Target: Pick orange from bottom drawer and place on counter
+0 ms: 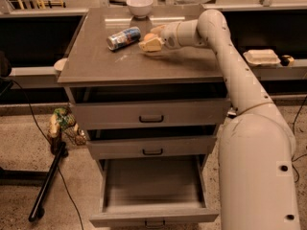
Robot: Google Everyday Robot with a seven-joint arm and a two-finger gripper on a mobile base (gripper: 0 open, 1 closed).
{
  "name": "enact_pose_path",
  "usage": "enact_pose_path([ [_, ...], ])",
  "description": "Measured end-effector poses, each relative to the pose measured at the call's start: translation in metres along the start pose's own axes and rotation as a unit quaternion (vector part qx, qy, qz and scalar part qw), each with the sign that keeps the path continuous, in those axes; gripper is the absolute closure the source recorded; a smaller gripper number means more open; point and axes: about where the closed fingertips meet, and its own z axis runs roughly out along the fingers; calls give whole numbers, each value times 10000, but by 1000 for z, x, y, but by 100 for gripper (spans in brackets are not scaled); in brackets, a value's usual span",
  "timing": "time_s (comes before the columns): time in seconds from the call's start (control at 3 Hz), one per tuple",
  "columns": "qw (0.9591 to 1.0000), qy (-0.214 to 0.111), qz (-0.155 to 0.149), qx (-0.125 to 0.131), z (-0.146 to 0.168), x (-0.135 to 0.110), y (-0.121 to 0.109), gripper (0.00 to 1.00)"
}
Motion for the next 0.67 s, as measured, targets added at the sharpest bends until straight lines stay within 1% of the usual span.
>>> enact_pose_path([
  [0.33,10000,-13,-6,-5,0,0,0,0],
  [0.67,9998,-128,-75,92,-12,-5,-2,0],
])
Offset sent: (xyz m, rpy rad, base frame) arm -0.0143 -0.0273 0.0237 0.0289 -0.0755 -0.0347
